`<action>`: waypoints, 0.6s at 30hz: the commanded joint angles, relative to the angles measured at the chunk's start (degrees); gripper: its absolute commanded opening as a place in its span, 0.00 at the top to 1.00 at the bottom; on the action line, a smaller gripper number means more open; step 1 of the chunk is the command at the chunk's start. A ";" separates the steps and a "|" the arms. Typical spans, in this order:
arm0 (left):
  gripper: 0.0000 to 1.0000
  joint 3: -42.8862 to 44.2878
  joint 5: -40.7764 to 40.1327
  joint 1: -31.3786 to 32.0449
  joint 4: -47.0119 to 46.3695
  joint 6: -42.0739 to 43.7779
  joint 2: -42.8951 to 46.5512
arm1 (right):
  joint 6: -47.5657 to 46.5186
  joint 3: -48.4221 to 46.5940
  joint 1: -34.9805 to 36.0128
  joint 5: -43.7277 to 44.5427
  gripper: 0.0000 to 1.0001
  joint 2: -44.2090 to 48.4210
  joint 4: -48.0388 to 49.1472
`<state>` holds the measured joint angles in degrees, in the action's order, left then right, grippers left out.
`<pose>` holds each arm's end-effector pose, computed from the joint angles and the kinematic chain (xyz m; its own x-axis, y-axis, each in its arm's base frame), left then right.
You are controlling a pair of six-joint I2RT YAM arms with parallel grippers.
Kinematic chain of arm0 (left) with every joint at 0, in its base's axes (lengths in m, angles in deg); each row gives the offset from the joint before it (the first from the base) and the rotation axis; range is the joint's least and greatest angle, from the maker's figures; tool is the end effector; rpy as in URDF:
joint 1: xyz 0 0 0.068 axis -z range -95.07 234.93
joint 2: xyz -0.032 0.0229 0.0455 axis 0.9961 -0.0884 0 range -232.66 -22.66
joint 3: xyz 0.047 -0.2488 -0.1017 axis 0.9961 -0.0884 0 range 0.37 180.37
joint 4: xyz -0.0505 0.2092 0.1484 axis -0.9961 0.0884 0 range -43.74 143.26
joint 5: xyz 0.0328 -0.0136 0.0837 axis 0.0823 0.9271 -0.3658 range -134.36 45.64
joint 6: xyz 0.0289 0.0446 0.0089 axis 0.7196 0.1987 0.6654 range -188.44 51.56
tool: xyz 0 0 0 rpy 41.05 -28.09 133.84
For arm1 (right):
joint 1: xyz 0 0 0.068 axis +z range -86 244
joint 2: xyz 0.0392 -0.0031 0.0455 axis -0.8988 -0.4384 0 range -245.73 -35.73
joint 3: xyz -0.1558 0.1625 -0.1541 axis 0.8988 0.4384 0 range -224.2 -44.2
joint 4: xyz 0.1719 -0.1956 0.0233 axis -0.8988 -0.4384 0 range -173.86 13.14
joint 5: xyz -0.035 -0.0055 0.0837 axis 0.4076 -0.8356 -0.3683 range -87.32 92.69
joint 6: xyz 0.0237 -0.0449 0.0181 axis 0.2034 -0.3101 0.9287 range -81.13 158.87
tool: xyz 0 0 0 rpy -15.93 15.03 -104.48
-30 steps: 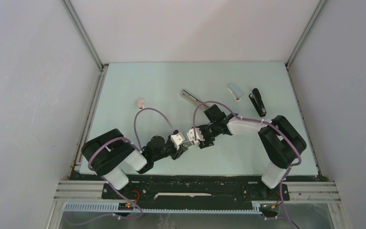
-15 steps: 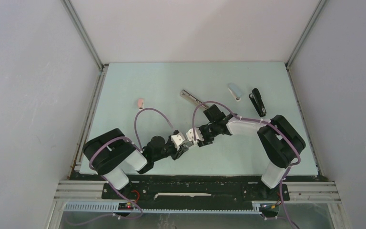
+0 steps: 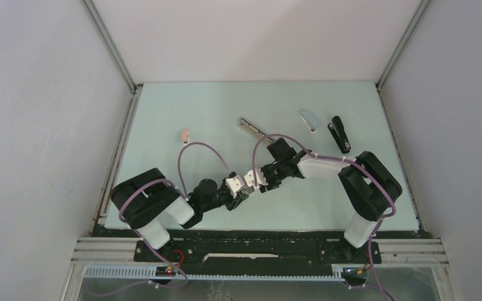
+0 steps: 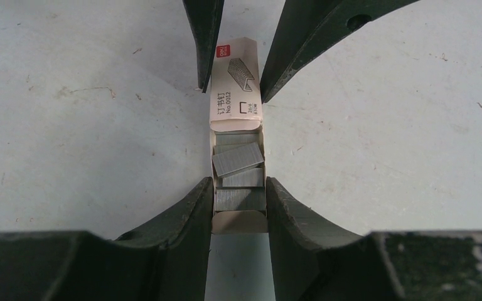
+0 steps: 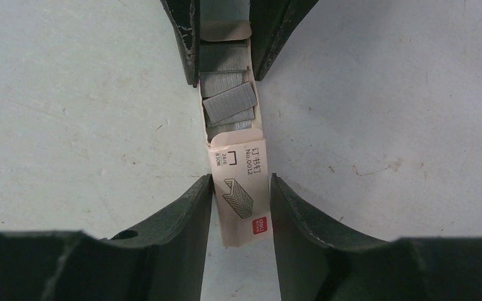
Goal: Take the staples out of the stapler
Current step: Close the staple box at the center of the board.
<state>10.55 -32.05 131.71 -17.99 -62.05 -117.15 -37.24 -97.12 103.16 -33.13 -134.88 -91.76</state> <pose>0.1498 -0.1705 0.1016 -0.1389 0.3067 -0.9416 0.8701 0.4919 0.0319 0.2385 0.2210 0.1487 0.5469 -0.5698 -0.6133 -0.8346 -0.4288 -0.3458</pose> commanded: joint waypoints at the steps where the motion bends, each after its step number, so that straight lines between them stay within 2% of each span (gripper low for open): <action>1: 0.59 -0.88 1.52 0.75 -1.67 2.36 -0.69 | -3.00 0.21 0.46 1.98 0.53 -1.39 -0.79; 18: 0.59 -0.61 0.18 0.69 -1.97 4.81 -0.42 | -6.37 0.19 1.25 1.26 0.54 -1.37 -3.74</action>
<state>10.55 -31.74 131.82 -18.16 -59.69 -117.18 -40.65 -97.12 103.27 -33.56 -134.88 -92.74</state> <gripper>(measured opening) 0.408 0.462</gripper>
